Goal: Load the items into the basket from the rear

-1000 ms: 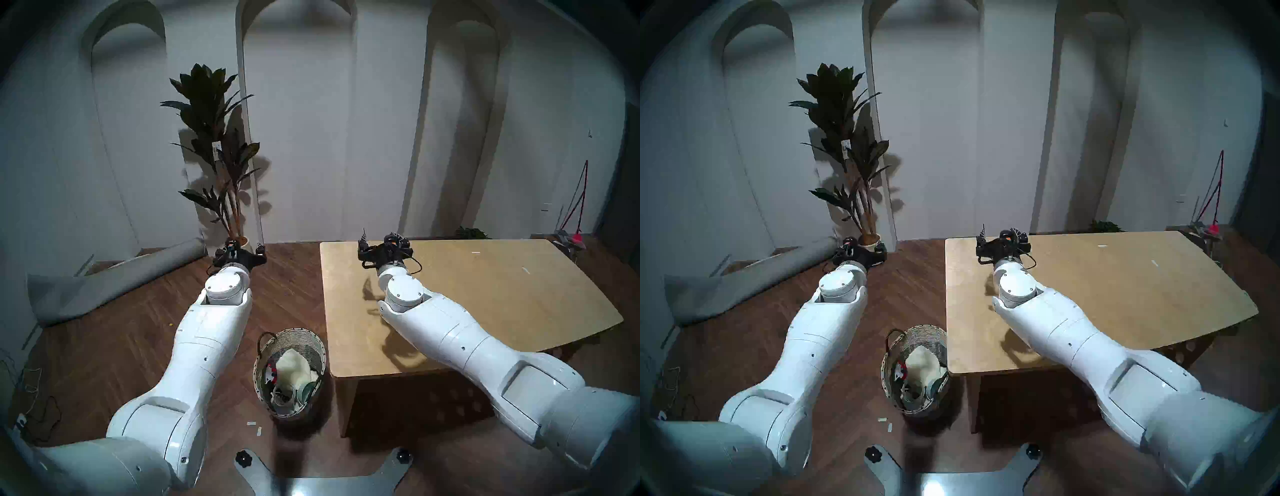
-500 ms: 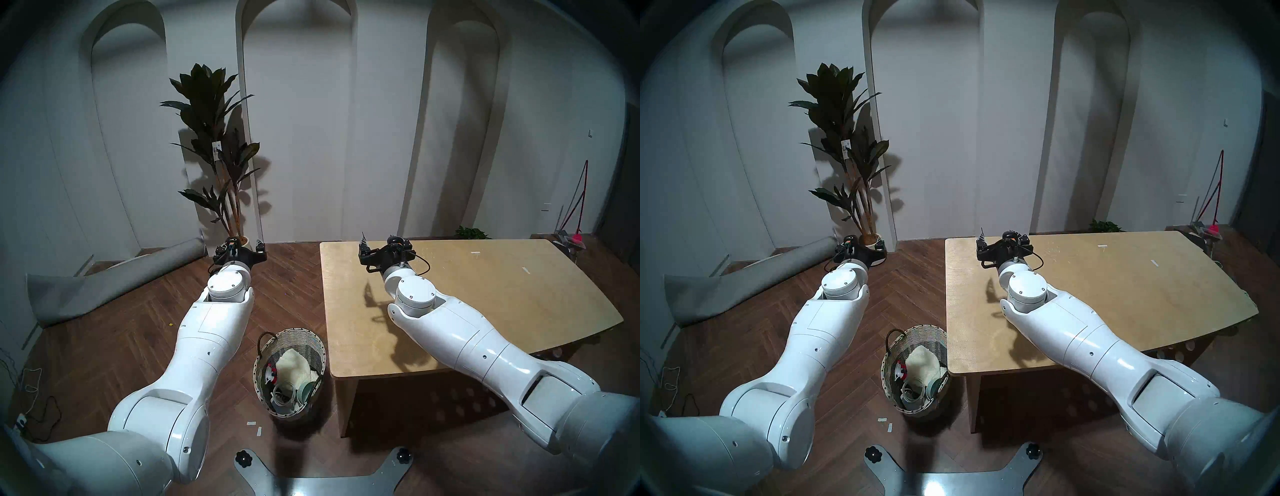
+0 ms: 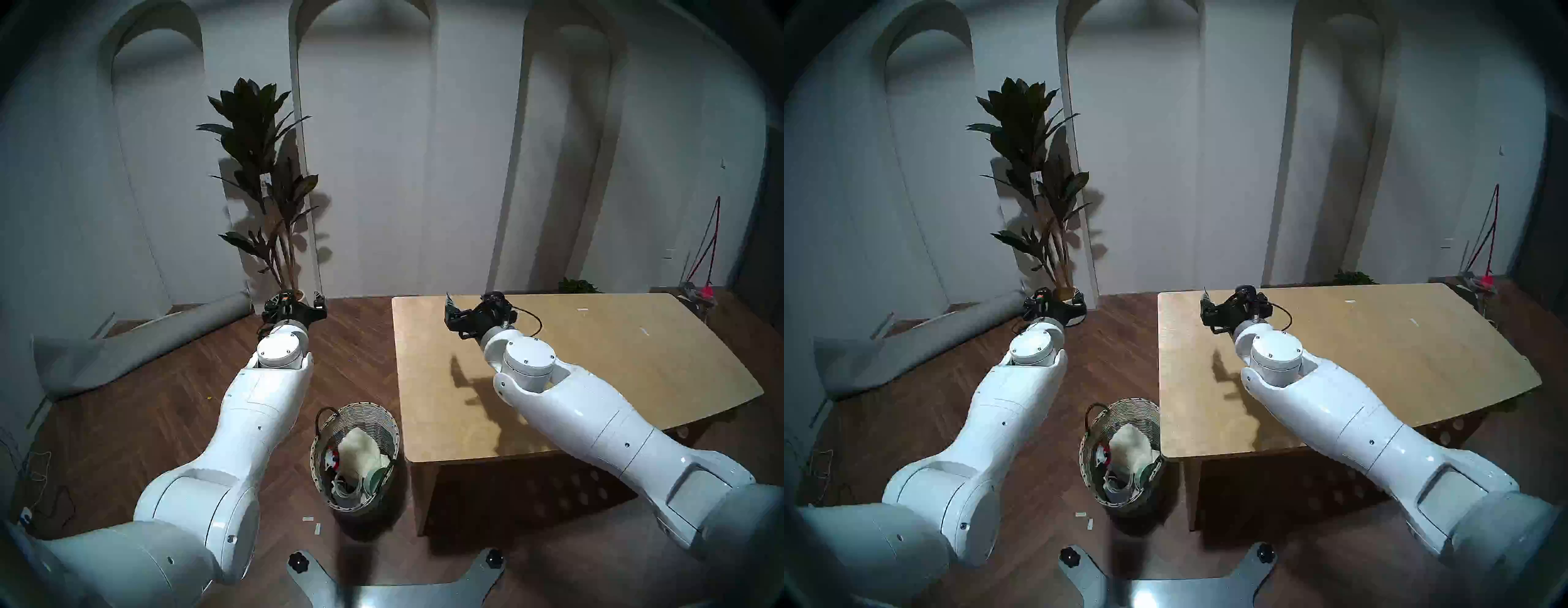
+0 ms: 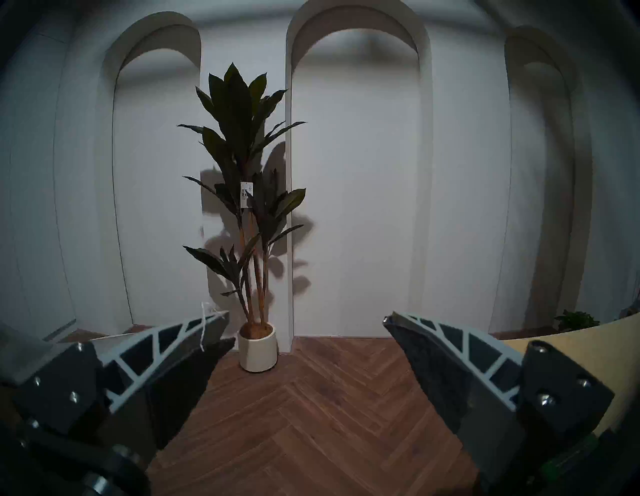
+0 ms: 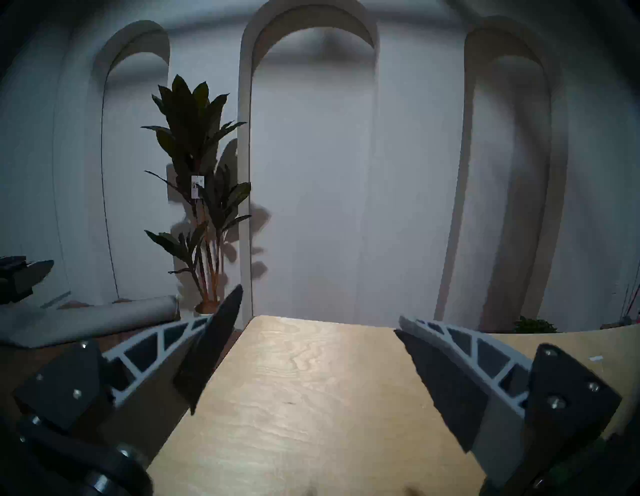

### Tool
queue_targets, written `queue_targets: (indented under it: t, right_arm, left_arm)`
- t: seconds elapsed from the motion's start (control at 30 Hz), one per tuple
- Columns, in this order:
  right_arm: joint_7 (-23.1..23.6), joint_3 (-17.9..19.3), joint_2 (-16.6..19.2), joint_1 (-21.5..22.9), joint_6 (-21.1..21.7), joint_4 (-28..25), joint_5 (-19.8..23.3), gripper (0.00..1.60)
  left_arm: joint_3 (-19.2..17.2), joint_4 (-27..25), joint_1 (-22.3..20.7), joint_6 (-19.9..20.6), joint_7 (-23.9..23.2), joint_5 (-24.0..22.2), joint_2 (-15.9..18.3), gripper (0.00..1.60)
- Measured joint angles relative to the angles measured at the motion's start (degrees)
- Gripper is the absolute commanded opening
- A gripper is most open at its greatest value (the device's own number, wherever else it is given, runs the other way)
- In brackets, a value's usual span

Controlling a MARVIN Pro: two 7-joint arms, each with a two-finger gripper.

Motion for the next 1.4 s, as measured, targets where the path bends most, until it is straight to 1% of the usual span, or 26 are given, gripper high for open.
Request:
queue_targets:
  t: [0.23, 0.43, 0.67, 0.9, 1.4]
  right_arm:
    - [0.5, 1.0, 3.5, -1.6, 4.8, -5.4, 3.1, 1.60]
    - [-0.7, 0.7, 6.4, -2.2, 8.6, -9.8, 2.1, 1.60]
    - [-2.7, 0.6, 8.3, -2.6, 11.3, -12.6, 1.1, 1.60]
    - [-4.0, 0.7, 8.7, -3.1, 11.3, -13.2, 0.7, 1.60]
    - [-5.1, 0.2, 8.4, -3.1, 9.7, -12.7, -1.4, 1.60]
  left_arm:
    - [0.0, 3.8, -1.4, -3.7, 0.0, 0.4, -0.3, 1.60]
    - [0.1, 7.3, -2.8, -7.4, 0.0, 0.8, -0.6, 1.60]
    - [0.1, 11.1, -4.5, -11.2, -0.1, 1.1, -0.9, 1.60]
    - [0.1, 14.5, -6.2, -14.3, -0.3, 1.3, -1.2, 1.60]
    - [0.1, 19.1, -8.7, -18.3, -0.9, 1.6, -1.6, 1.60]
